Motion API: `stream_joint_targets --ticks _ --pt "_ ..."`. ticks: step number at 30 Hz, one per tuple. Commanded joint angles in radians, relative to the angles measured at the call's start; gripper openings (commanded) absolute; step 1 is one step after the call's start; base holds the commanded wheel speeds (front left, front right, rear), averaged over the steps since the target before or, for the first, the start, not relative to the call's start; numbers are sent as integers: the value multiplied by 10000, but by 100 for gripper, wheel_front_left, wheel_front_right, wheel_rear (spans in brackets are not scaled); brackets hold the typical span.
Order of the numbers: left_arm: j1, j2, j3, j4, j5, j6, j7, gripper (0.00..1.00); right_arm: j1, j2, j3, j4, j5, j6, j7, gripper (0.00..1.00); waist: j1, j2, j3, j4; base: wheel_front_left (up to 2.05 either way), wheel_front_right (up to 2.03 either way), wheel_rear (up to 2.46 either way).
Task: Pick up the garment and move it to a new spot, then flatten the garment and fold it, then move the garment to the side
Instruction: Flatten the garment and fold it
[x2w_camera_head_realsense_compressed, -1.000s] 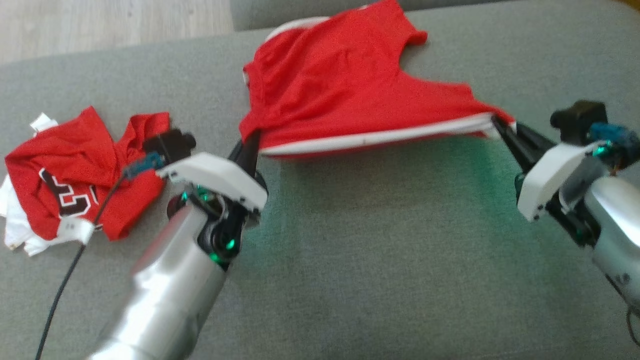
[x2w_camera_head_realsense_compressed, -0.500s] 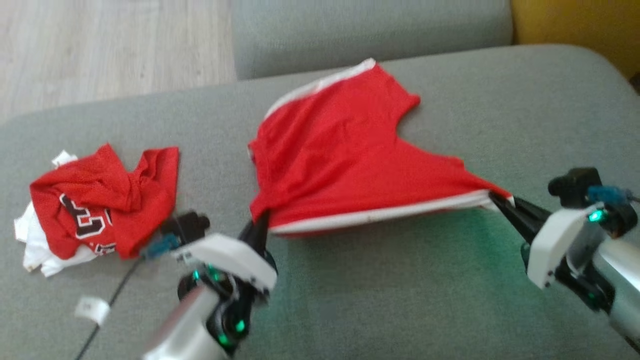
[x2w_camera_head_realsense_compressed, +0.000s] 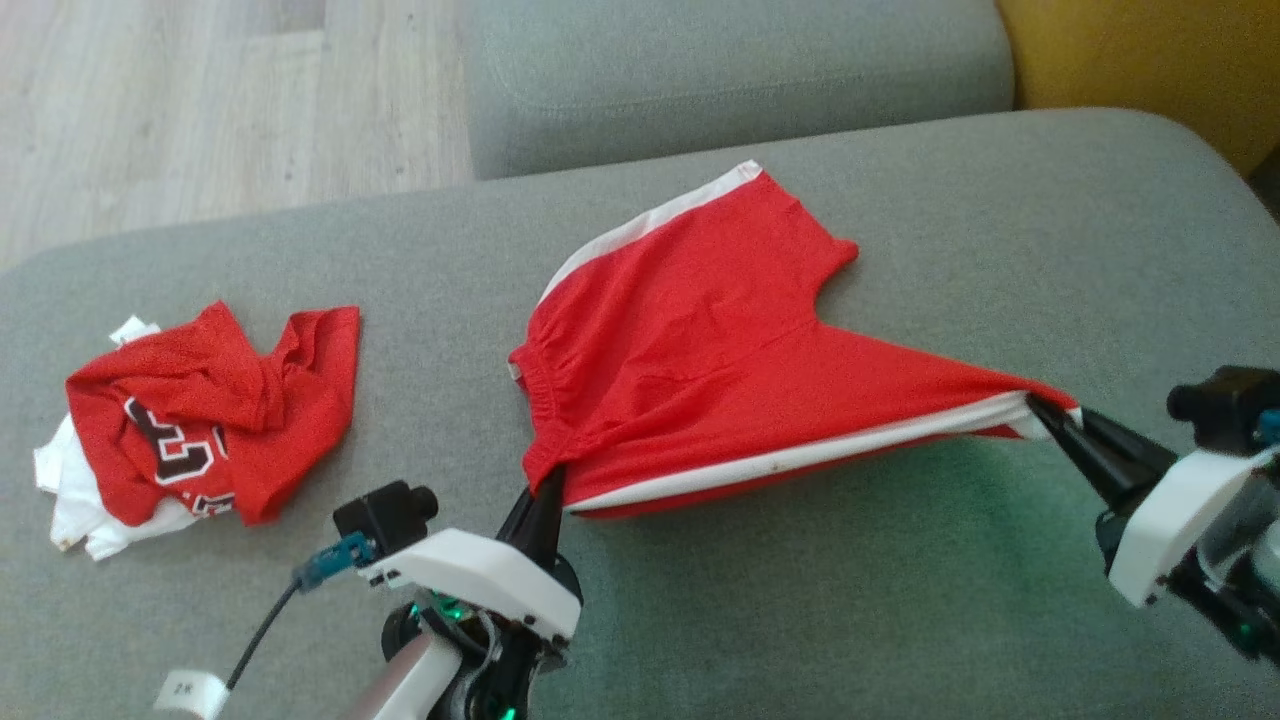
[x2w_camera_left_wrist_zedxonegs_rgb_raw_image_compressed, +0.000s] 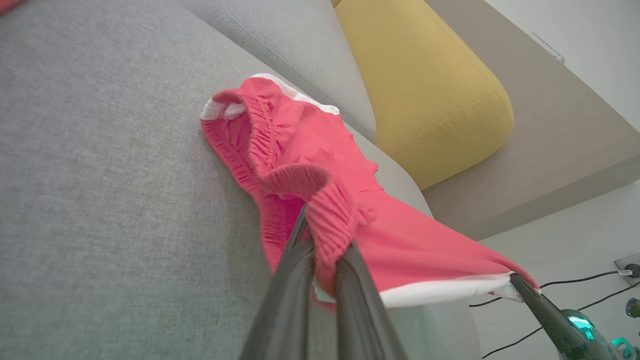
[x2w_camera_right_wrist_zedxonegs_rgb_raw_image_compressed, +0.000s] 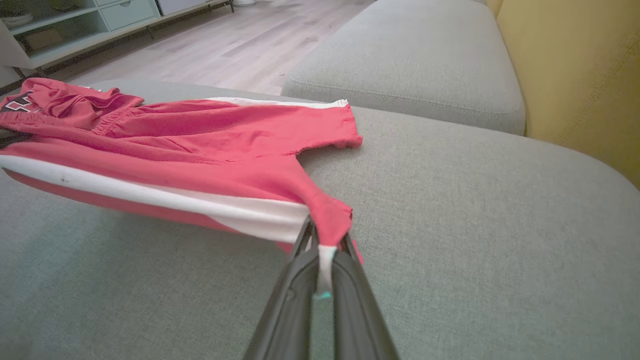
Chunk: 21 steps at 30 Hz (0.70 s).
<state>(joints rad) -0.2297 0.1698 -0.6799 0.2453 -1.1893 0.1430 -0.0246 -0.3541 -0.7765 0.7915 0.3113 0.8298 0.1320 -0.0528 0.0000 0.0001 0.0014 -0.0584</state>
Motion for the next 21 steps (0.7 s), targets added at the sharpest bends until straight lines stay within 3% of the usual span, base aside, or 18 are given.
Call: stream_joint_targets --ticks 1,11,21 --pt "-510 241 507 -355 -41 164 -58 0 -95 -512 -382 -173 -205 -13 -82 0 0 -1 220 27 0 0 0" --pt "-2191 111 960 -164 -49 416 267 0 -1378 147 -1566 -335 -1707 -13 476 0 0 -1 1446 421 0 0 0" --pt "-4441 -109 950 1076 224 330 845 0 -4009 566 -1202 431 -2459 -13 1162 0 0 -1 2936 1047 0 0 0"
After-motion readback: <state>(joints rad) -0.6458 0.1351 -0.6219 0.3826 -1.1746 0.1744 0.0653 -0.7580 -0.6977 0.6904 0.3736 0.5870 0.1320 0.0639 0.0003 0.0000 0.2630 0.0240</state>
